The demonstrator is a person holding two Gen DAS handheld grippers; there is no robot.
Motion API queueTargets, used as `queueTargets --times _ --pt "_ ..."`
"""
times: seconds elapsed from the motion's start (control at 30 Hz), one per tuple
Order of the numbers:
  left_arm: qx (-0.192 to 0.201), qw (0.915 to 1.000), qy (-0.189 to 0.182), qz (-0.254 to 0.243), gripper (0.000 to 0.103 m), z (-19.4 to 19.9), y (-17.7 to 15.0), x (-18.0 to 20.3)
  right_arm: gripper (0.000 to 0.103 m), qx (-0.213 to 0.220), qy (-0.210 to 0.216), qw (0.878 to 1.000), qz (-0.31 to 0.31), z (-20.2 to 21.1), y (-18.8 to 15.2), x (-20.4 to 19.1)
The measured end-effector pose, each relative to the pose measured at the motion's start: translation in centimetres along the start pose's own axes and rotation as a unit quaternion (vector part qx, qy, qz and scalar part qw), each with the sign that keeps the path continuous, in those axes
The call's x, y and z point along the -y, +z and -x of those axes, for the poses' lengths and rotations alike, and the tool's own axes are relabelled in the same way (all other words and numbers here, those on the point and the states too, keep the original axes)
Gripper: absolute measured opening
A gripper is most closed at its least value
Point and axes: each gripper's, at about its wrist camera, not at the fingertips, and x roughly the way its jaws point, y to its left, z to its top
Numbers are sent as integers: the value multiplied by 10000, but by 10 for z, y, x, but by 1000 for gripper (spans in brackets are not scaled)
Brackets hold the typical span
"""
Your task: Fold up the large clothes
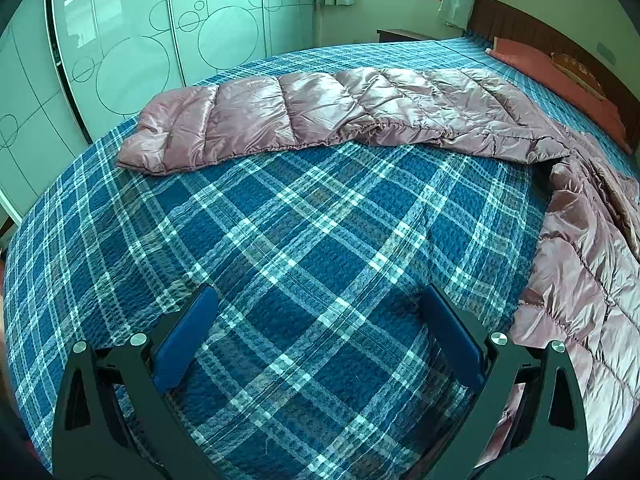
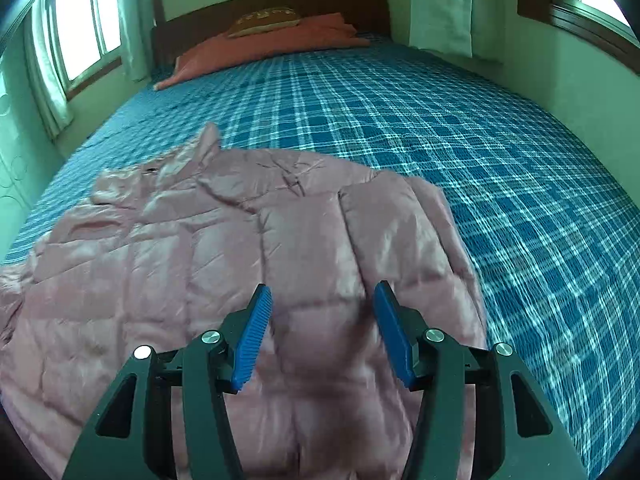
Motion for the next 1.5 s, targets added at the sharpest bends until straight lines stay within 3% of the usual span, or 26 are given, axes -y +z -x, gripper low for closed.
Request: queueTargets --times 0.13,0.3,0.47,0.67,0.8,1.03,1.17,1.23,1.27,1.3,1.33,1.37,1.43,1.5 --pt "-2 10000 -4 -1 101 1 0 -1 60 -66 -106 9998 163 -10 1 -5" --pt "10 10000 2 -4 101 1 0 0 60 78 377 9990 -208 28 -21 3" --pt "10 10000 -8 2 101 1 0 0 60 90 167 9998 20 29 -52 0" --pt "-82 9998 -137 84 101 1 5 -5 64 81 248 9996 -71 19 -54 4" --pt "-55 9950 -774 623 101 3 22 -35 66 120 274 9995 -59 21 -55 4" --pt "212 9808 -1000 1661 101 -42 69 -96 68 152 251 9996 -6 24 -59 0" --pt "440 9727 -1120 1984 100 -64 93 -122 69 165 250 9996 2 24 -59 0" --pt "543 9641 -1195 2308 88 -70 102 -139 69 173 232 9996 14 25 -60 0" --pt "565 9624 -1070 2433 65 -71 105 -145 69 182 219 9996 21 25 -60 0" --pt "556 9605 -943 2560 49 -75 109 -153 69 185 213 9996 26 25 -60 0" --pt "555 9569 -1020 2661 43 -78 112 -159 69 190 209 9996 31 25 -60 0" --pt "517 9528 -1191 2744 29 -85 116 -166 69 194 206 9996 33 25 -59 0" --pt "490 9552 -1066 2716 20 -87 123 -169 69 198 197 9996 28 25 -60 -2" --pt "622 9638 -890 2434 13 -81 137 -163 69 198 198 9996 28 25 -60 -1"
